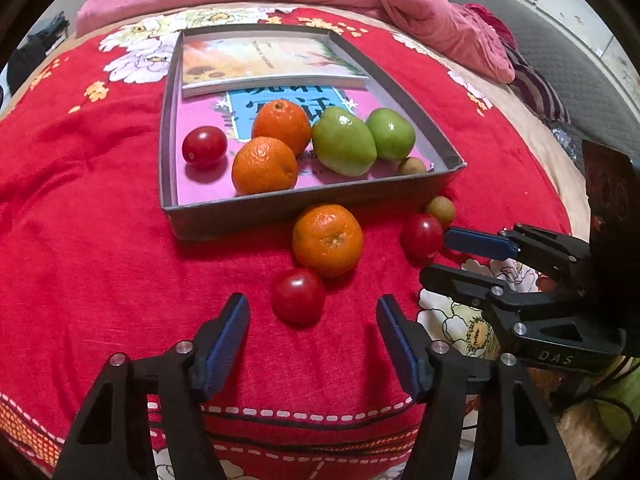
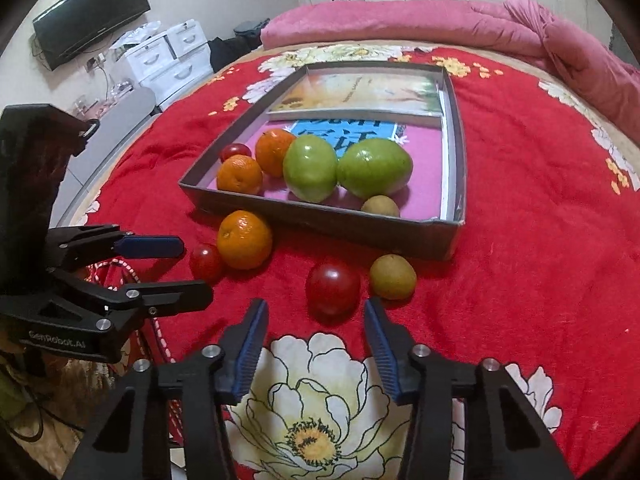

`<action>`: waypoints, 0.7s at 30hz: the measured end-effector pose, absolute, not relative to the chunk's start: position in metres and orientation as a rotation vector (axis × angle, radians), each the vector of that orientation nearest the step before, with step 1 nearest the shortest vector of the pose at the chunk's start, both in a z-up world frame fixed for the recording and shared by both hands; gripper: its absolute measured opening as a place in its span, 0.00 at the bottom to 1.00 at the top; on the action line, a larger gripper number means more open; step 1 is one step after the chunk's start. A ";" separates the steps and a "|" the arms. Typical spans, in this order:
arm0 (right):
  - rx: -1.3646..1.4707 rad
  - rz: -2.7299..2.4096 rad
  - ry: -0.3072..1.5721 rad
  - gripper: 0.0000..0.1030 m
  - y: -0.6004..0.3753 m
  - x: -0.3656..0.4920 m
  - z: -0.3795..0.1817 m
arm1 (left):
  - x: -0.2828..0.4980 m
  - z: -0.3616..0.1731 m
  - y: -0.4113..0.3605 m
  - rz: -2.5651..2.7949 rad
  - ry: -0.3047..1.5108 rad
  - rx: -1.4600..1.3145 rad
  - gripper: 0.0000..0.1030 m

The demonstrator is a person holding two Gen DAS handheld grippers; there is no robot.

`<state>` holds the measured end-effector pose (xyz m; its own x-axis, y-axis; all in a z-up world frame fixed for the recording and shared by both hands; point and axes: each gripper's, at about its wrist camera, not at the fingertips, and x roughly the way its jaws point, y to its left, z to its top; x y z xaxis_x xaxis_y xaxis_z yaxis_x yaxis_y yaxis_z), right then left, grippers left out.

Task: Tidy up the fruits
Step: 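Close the left tool around a red cherry tomato while the right tool grasps another tomato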

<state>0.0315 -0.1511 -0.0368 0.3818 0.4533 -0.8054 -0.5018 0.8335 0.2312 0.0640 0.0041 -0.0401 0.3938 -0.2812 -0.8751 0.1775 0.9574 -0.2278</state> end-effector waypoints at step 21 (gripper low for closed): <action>-0.088 0.606 0.990 0.31 -0.132 0.047 -0.050 | 0.074 -0.048 0.004 -0.293 1.130 -0.092 0.41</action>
